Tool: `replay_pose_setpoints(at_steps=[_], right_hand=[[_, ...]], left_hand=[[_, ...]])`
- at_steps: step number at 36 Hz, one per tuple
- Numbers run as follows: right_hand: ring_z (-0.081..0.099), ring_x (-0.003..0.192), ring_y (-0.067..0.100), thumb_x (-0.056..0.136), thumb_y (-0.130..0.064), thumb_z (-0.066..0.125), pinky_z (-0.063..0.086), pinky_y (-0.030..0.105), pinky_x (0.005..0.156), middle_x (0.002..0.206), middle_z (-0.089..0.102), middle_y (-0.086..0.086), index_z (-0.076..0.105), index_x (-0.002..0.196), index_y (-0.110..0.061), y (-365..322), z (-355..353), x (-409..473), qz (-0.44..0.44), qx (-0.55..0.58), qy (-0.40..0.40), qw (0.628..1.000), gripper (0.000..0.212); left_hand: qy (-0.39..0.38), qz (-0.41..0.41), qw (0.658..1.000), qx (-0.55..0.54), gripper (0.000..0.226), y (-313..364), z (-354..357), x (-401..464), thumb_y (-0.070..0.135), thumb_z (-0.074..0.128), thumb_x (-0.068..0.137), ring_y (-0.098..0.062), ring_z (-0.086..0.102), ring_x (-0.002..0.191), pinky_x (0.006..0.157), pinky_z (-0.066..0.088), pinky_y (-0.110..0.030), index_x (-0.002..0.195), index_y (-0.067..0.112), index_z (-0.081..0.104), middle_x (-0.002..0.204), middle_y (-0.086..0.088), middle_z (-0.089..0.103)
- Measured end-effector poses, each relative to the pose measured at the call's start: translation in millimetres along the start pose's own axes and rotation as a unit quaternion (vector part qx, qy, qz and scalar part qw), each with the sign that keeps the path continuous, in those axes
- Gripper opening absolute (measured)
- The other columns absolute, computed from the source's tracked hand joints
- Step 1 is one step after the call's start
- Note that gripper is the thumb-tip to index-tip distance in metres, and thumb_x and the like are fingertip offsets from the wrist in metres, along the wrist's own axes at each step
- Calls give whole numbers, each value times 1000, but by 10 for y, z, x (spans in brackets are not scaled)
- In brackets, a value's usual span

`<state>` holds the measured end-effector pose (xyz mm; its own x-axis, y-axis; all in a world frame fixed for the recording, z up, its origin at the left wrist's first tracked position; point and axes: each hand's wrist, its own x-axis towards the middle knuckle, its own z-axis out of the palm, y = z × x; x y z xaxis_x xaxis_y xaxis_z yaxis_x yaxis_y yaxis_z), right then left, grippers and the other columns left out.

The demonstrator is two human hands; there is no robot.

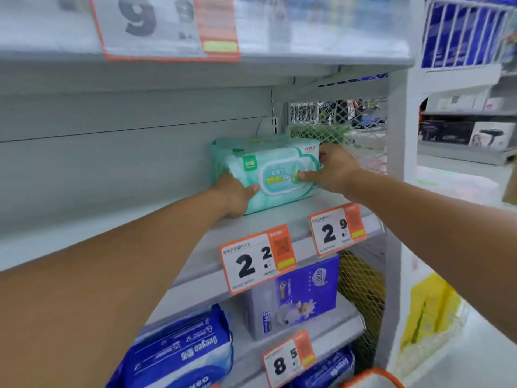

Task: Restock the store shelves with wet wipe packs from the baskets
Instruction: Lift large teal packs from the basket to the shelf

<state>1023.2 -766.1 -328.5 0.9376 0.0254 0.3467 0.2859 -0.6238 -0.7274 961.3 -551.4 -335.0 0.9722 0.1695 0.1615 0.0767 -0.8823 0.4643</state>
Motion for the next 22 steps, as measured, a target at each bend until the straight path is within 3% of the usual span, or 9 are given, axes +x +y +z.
replay_pose_setpoints(at_steps=[4,9,12,15,17,19,20,21,22], right_hand=[[65,101,33,75,-23,87,60,53,80,113,64,11,54,114,-9,-44,-17,51,42,10,-18,999,53],[66,94,29,76,-23,86,60,38,61,111,65,7,57,112,-12,-95,-65,3,74,15,-37,996,48],[65,87,23,80,-37,82,60,38,75,110,69,8,64,112,-8,-162,-137,-121,62,-88,-24,994,48],[62,100,21,86,-38,76,51,37,91,112,67,4,64,119,-8,-235,-232,-540,-31,-86,128,988,47],[65,87,14,88,-40,70,54,35,81,97,71,-2,69,104,-15,-266,-250,-1043,-125,15,246,961,29],[56,63,4,91,-34,65,47,26,63,69,63,-6,66,79,-13,-174,-188,-1567,-198,104,315,922,24],[48,56,5,94,-29,63,40,24,57,60,55,-3,61,70,-9,-86,-109,-1797,-219,124,334,908,31],[42,53,9,96,-25,60,34,25,54,55,48,0,54,63,-7,32,9,-1996,-224,128,343,903,37],[37,52,13,97,-23,59,29,28,53,53,41,2,48,60,-7,150,149,-2189,-218,120,342,906,42]], left_hand=[[18,-12,1000,14,73,41,5,-2,50,50,98,-39,53,121,96,43,-40,139,-9,32,133,-25,52],[-41,-2,998,40,78,-34,-44,32,55,43,99,-33,40,139,113,35,-42,156,11,13,159,-12,31],[-50,-9,999,-16,81,-80,-104,3,59,47,95,-32,42,138,113,36,-41,156,12,21,155,-10,38],[-17,-5,1000,-5,70,-43,-235,-225,60,49,94,-34,53,126,95,47,-36,148,15,41,143,-11,52],[117,40,992,19,56,3,-354,-552,55,58,92,-32,59,116,90,47,-35,132,16,55,129,-10,63],[294,147,943,-58,31,72,-351,-1087,42,63,89,-26,66,94,82,52,-35,109,17,64,98,-2,71],[336,219,908,-123,20,103,-255,-1383,34,61,89,-21,66,79,74,53,-34,98,17,64,82,2,69],[322,274,889,-174,14,128,-83,-1685,29,59,89,-18,62,68,67,51,-33,90,16,63,72,4,65],[266,305,894,-191,13,107,155,-1966,27,58,89,-17,59,62,62,49,-32,87,15,62,67,4,63]])
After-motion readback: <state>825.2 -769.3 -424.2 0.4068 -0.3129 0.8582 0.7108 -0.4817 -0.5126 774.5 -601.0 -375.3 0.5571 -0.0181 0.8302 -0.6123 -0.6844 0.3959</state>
